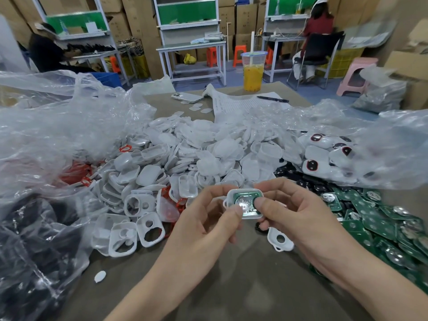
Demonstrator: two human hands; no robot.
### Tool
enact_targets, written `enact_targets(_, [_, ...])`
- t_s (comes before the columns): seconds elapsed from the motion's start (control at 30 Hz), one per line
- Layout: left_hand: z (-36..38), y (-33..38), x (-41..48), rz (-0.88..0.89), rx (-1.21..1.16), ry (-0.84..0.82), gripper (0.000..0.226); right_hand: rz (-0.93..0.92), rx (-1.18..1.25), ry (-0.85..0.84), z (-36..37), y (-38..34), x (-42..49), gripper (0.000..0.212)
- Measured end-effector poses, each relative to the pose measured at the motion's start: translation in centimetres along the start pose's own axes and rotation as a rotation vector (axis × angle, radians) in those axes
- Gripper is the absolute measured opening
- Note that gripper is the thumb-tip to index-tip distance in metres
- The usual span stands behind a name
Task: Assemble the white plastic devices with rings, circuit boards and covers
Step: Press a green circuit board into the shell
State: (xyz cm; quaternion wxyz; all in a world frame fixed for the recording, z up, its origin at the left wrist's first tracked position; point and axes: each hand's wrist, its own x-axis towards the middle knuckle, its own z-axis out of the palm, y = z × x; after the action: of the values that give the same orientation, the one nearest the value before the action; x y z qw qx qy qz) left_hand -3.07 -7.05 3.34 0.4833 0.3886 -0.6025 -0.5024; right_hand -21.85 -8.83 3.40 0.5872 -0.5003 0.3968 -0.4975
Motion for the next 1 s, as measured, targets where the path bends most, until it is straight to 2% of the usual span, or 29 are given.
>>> enact_targets(0.2, [-0.1,-0.2,0.1,0.005,0.010,0.020,0.023,-0.014,-0.042,-0.010,0.3,-0.2,-0.2,0.024])
enact_targets(0.33, [-0.1,-0.1,0.2,0.009,0.009,0.051,0.009,-0.037,-0.067,-0.046,0.3,-0.6,-0.5,0.033])
enact_targets(0.53, [-0.2,0.2,0.4,0.000,-0.016,0.077,0.004,-0.071,-0.077,-0.112,0.4,-0.7,-0.7,0.037])
enact_targets(0.7, [-0.2,0.3,0.2,0.008,-0.009,0.056,0.010,-0.048,-0.060,-0.080,0.5,-0.8,-0.7,0.028])
enact_targets(0.8, [0.0,0.1,-0.1,0.051,0.089,0.065,0.019,-0.078,-0.098,-0.025,0.7,-0.8,-0.6,0.015])
enact_targets(1.0, [-0.2,0.0,-0.2,0.165,0.332,0.133,0.022,-0.232,-0.287,0.049,1.1,-0.7,-1.4,0.012])
